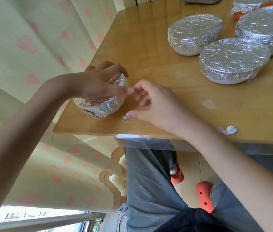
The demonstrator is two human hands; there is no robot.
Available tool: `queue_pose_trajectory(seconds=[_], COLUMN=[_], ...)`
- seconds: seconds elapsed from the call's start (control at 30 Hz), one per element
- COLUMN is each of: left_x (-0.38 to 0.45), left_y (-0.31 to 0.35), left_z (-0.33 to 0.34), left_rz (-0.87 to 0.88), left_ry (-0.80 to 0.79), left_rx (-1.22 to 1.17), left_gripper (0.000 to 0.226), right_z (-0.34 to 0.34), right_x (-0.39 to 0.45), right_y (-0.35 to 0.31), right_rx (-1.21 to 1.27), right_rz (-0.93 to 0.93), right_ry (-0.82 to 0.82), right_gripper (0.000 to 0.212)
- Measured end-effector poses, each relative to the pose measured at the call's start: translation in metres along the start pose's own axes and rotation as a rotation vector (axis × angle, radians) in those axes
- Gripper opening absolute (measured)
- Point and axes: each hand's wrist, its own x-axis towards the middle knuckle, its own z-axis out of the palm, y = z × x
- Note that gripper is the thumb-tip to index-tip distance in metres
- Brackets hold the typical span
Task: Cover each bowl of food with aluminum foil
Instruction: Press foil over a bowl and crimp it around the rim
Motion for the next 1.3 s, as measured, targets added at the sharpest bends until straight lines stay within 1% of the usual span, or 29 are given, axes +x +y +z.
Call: queue_pose_trajectory(seconds=[0.07, 0.13, 0.2, 0.27, 0.33, 0.37, 0.43, 0.57, 0.63, 0.7, 0.8, 0.83, 0.9, 0.97, 1.03, 1.1, 1.2, 1.3], left_x=[-0.005, -0.008, -0.009, -0.006, -0.002, -0.001, 0.0, 0.0, 0.0, 0.0, 0.0, 0.0, 0.001, 0.0, -0.001, -0.003, -0.004, -0.005], left_y=[-0.005, -0.012, -0.016, -0.015, -0.015, -0.015, -0.016, -0.014, -0.013, -0.013, -0.012, -0.012, -0.011, -0.011, -0.009, -0.007, -0.007, -0.01], left_z=[-0.008, -0.015, -0.017, -0.015, -0.015, -0.014, -0.014, -0.013, -0.014, -0.013, -0.013, -0.014, -0.014, -0.014, -0.015, -0.015, -0.013, -0.013], left_rz=[0.035, 0.066, 0.094, 0.129, 0.162, 0.172, 0.176, 0.157, 0.154, 0.154, 0.147, 0.143, 0.132, 0.124, 0.109, 0.088, 0.045, 0.052], left_ry=[-0.047, -0.083, -0.147, -0.165, -0.133, -0.119, -0.103, -0.115, -0.11, -0.103, -0.115, -0.12, -0.121, -0.12, -0.129, -0.13, -0.113, -0.125], left_rx=[-0.048, -0.041, 0.029, 0.042, 0.034, 0.036, 0.039, 0.043, 0.035, 0.036, 0.055, 0.061, 0.067, 0.066, 0.06, 0.057, 0.052, 0.034], left_gripper=[0.101, 0.106, 0.112, 0.105, 0.097, 0.095, 0.094, 0.094, 0.093, 0.093, 0.094, 0.095, 0.096, 0.095, 0.093, 0.091, 0.091, 0.103], right_z=[0.004, 0.002, -0.001, -0.003, -0.002, -0.002, -0.005, -0.015, -0.015, -0.011, -0.011, -0.013, -0.017, -0.02, -0.019, -0.017, -0.012, -0.003], right_x=[0.002, 0.007, 0.017, 0.029, 0.039, 0.043, 0.049, 0.054, 0.055, 0.057, 0.061, 0.064, 0.072, 0.075, 0.073, 0.061, 0.034, 0.02], right_y=[0.0, 0.002, 0.003, 0.003, 0.001, 0.001, 0.001, 0.009, 0.012, 0.014, 0.012, 0.011, 0.008, 0.004, 0.005, 0.007, 0.007, 0.0], right_rx=[0.005, 0.015, 0.015, -0.002, -0.002, 0.001, 0.004, 0.051, 0.1, 0.129, 0.211, 0.211, 0.134, 0.063, 0.056, 0.102, 0.115, 0.082], right_rz=[0.019, 0.029, 0.041, 0.05, 0.034, 0.02, 0.006, 0.023, 0.026, 0.024, 0.049, 0.072, 0.108, 0.11, 0.1, 0.08, -0.017, -0.069], right_ry=[0.011, 0.053, 0.094, 0.092, 0.081, 0.079, 0.056, -0.07, -0.069, -0.045, -0.088, -0.114, -0.156, -0.173, -0.14, -0.067, 0.003, 0.005], right_gripper=[0.055, 0.053, 0.049, 0.046, 0.036, 0.031, 0.028, 0.035, 0.034, 0.027, 0.026, 0.027, 0.031, 0.035, 0.034, 0.03, 0.03, 0.037])
